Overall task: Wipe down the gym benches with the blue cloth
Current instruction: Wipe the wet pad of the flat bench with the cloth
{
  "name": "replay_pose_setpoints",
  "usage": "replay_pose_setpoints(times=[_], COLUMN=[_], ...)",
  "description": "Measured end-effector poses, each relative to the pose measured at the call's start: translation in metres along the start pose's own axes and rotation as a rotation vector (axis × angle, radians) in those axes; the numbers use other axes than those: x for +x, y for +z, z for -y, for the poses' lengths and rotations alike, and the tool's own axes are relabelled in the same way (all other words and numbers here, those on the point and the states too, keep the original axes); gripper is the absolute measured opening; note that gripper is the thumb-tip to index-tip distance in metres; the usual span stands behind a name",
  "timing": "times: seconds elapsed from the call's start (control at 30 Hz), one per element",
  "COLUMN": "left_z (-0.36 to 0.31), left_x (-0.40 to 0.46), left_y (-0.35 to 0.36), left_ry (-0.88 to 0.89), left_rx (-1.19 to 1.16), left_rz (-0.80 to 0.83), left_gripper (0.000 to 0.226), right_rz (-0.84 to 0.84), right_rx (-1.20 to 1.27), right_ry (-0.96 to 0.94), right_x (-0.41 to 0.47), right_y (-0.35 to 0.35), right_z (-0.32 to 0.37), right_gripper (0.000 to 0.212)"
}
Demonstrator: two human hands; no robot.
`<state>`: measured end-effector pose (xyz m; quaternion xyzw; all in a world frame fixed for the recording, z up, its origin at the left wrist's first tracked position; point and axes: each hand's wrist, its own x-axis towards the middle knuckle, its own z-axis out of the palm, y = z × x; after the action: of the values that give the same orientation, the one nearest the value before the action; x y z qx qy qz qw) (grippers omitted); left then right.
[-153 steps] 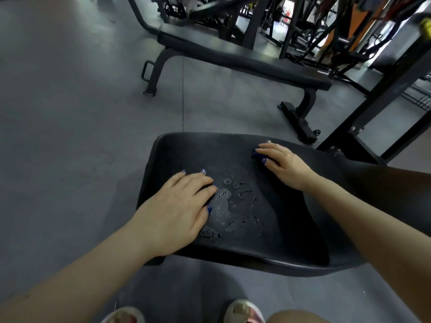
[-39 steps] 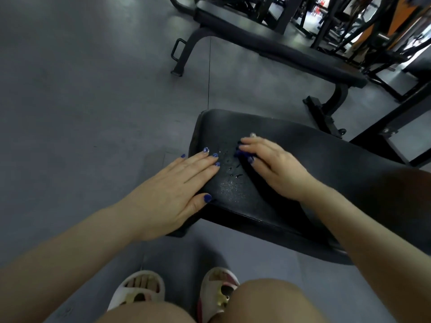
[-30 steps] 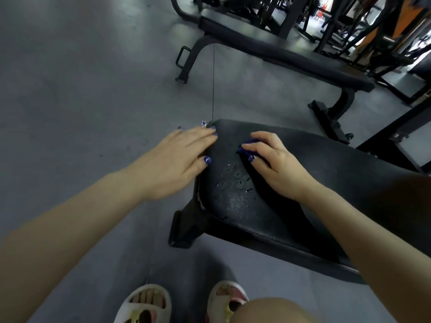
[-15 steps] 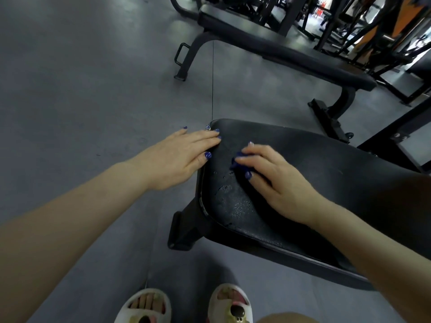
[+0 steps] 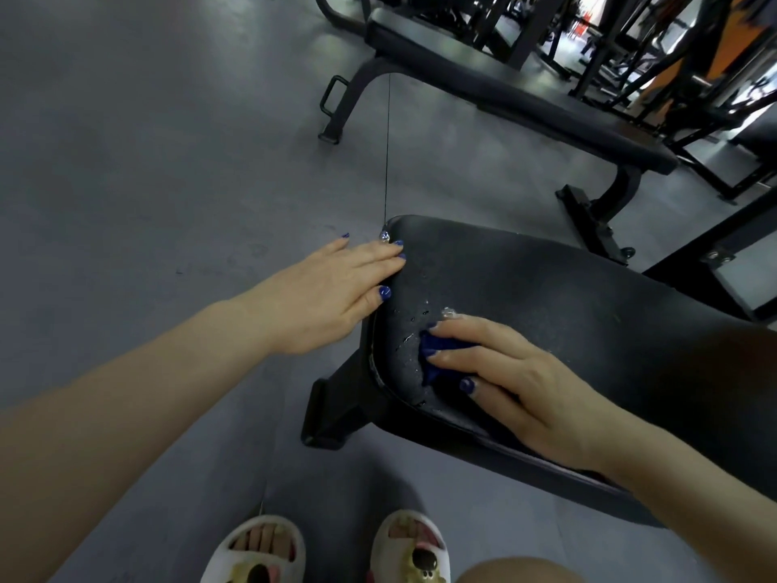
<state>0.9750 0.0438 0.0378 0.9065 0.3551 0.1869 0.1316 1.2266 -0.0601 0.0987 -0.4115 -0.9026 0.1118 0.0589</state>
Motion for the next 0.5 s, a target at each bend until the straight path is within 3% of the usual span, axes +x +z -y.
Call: replay_pose_setpoints(times=[0.1,0.23,0.5], left_z=[-0.014,-0.036,-0.043], left_x=[-0.021,-0.06,-0.088], left_y=[0.0,0.003,0.01], left_ry=[0.048,0.122,0.15], left_rx=[-0.008,-0.014,0.02], left_rz=[-0.072,-0.169,-0.098], left_gripper=[0.058,0.047,0.048], right_rz=[-0.056,-0.065,-0.116], right_rx=[0.019,0.041,-0.053], right_ry=[0.094,0.137,0.244], right_x=[-0.007,-0.005,0.072], right_y=[-0.004,-0.006,-0.019], right_z=[-0.021,-0.031,-0.082], right_gripper=[0.038,0.038,0.032])
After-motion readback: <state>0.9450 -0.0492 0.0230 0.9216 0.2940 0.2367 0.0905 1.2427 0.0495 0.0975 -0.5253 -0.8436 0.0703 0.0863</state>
